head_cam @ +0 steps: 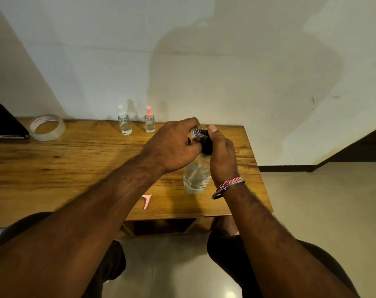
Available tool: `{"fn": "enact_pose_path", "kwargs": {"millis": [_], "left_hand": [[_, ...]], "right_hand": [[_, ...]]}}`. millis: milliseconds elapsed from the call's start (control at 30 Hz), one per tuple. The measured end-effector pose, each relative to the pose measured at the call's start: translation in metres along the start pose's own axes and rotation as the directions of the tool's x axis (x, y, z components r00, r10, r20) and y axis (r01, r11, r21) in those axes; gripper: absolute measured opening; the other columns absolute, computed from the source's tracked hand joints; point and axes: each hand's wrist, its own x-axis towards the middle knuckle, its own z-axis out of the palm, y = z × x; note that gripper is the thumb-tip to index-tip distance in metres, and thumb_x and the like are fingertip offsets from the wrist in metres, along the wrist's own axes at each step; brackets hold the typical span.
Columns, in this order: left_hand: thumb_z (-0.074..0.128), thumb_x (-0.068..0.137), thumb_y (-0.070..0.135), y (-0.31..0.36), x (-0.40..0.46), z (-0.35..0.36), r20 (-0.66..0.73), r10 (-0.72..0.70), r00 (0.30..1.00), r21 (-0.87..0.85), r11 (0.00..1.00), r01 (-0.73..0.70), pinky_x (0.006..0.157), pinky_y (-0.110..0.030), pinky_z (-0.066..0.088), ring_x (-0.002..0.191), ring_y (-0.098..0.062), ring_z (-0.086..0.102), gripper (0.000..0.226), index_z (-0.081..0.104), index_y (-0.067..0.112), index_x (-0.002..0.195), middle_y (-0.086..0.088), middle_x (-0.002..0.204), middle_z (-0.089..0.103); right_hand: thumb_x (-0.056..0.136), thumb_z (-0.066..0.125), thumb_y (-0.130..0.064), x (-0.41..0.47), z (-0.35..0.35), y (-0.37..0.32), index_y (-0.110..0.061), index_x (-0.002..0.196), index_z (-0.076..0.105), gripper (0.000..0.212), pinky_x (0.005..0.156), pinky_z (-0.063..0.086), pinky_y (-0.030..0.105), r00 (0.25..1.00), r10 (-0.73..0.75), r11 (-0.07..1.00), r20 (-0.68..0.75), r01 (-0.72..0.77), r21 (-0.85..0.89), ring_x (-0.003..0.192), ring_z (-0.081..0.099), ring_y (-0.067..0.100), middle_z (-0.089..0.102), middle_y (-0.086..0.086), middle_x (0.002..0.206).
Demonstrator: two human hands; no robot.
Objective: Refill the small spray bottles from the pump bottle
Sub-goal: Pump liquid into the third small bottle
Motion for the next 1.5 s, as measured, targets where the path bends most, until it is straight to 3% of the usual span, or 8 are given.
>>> {"fn": "enact_pose_path", "kwargs": {"millis": [133,267,600,800,1133,1267,1367,1500], "left_hand": [[0.070,0.090,0.021,0.004,0.000,-0.002,-0.002,-0.001,1.000,-0.039,0.999,0.001,0.059,-0.036,0.053,0.066,-0.019,0.065,0.014,0.061,0.032,0.090,0.006,0.075,0.068],[0.070,0.089,0.021,0.006,0.000,-0.003,-0.010,0.000,1.000,-0.047,0.999,0.000,0.058,-0.032,0.050,0.064,-0.017,0.064,0.023,0.056,0.038,0.083,0.009,0.073,0.067],[0.070,0.090,0.023,0.004,0.000,-0.002,-0.009,0.005,1.000,-0.051,0.999,-0.006,0.057,-0.036,0.052,0.063,-0.018,0.064,0.015,0.060,0.034,0.089,0.006,0.072,0.067],[0.071,0.090,0.020,0.004,-0.001,0.001,0.005,0.003,1.000,-0.038,0.999,-0.003,0.059,-0.030,0.048,0.067,-0.015,0.064,0.018,0.059,0.033,0.092,0.008,0.075,0.067],[0.072,0.088,0.021,0.000,-0.002,0.002,0.016,-0.010,1.000,-0.001,1.000,0.010,0.060,-0.030,0.050,0.070,-0.013,0.065,0.020,0.058,0.033,0.095,0.010,0.079,0.068],[0.073,0.088,0.021,0.001,-0.002,0.001,0.014,-0.007,1.000,-0.007,1.000,0.007,0.060,-0.030,0.050,0.070,-0.012,0.065,0.021,0.057,0.035,0.092,0.009,0.078,0.068],[0.072,0.089,0.021,0.004,-0.003,0.000,0.004,-0.007,1.000,-0.035,0.999,0.008,0.059,-0.029,0.049,0.067,-0.014,0.065,0.021,0.057,0.036,0.089,0.008,0.076,0.068],[0.071,0.090,0.020,0.007,-0.002,-0.002,0.003,-0.021,1.000,-0.061,0.998,0.021,0.058,-0.030,0.049,0.066,-0.015,0.065,0.019,0.058,0.035,0.089,0.007,0.075,0.068]], "right_hand": [[0.097,0.044,-0.044,-0.002,0.000,0.000,-0.009,0.101,0.076,0.048,0.072,0.053,0.015,0.998,0.000,0.999,0.056,-0.003,0.051,0.089,0.072,0.007,0.076,0.005,0.094],[0.102,0.039,-0.050,-0.002,-0.001,-0.003,-0.024,0.104,0.076,0.045,0.081,0.053,0.015,0.997,-0.005,0.999,0.076,0.002,0.040,0.103,0.073,0.008,0.079,-0.004,0.100],[0.098,0.041,-0.048,-0.001,0.001,-0.004,-0.028,0.097,0.076,0.041,0.079,0.054,0.016,0.998,-0.005,0.998,0.068,0.001,0.058,0.097,0.072,0.006,0.079,-0.006,0.094],[0.095,0.043,-0.053,0.000,0.002,0.004,-0.015,0.099,0.076,0.051,0.072,0.053,0.017,0.999,-0.030,0.999,0.017,0.029,0.027,0.090,0.071,0.009,0.077,0.000,0.090],[0.103,0.045,-0.033,-0.001,-0.001,0.001,-0.021,0.079,0.071,0.037,0.065,0.050,0.016,0.999,-0.043,0.999,0.013,0.043,0.010,0.071,0.062,-0.003,0.070,-0.012,0.070],[0.098,0.046,-0.043,-0.001,-0.001,0.004,-0.014,0.085,0.074,0.042,0.067,0.052,0.017,0.999,-0.040,0.999,0.025,0.040,0.011,0.077,0.065,0.004,0.073,-0.003,0.078],[0.091,0.046,-0.060,-0.001,0.000,0.005,-0.004,0.102,0.075,0.064,0.074,0.055,0.019,0.998,-0.039,0.999,0.053,0.038,0.010,0.095,0.072,0.023,0.076,0.016,0.098],[0.099,0.045,-0.059,-0.004,0.001,-0.004,-0.021,0.102,0.077,0.050,0.077,0.053,0.015,0.998,-0.015,1.000,0.062,0.016,-0.011,0.099,0.073,0.011,0.079,0.001,0.098]]}}
